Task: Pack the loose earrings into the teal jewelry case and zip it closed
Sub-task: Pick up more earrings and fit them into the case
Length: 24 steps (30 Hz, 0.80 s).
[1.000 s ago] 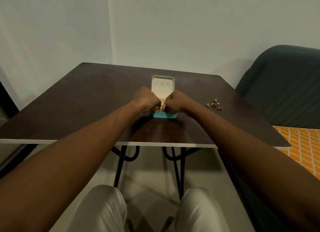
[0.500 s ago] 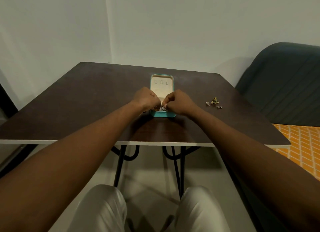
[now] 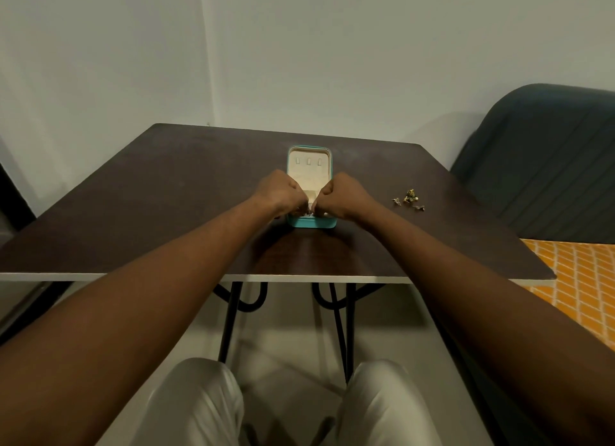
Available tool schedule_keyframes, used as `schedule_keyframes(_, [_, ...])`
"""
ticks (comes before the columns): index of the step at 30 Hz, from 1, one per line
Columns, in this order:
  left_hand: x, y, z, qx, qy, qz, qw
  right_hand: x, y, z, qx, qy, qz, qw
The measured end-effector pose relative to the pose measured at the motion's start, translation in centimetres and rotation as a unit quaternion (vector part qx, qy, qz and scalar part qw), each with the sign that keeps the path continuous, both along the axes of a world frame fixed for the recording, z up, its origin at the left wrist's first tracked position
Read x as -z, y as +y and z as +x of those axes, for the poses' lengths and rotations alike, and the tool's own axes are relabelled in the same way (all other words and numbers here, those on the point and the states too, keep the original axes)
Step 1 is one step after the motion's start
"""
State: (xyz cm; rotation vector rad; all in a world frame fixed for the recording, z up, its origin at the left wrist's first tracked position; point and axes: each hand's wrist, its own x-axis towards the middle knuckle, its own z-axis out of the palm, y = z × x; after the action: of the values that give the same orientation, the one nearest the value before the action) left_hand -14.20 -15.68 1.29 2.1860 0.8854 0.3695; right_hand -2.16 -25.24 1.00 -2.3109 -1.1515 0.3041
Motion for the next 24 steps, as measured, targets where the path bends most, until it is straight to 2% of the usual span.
schedule_keyframes(7, [-0.8, -0.6, 0.9, 0.018, -0.046, 0.015, 0.999, -0.9, -1.5, 1.7, 0.043, 0.006, 0.087, 0.995])
schedule_keyframes(14, [-2.3, -3.5, 4.3, 0.089, -0.127, 0.035, 0.987, -2.0, -5.1, 4.8, 0.053, -0.107, 0.111, 0.987])
schedule_keyframes(18, [-1.9, -5.7, 6.7, 0.121, -0.118, 0.037, 0.985, -1.8, -8.0, 7.5, 0.096, -0.159, 0.089, 0.979])
schedule_keyframes(24, [0.1, -7.3, 10.6, 0.122, -0.084, 0.036, 0.988, 0.4, -11.4, 11.6, 0.148, -0.111, 0.083, 0.979])
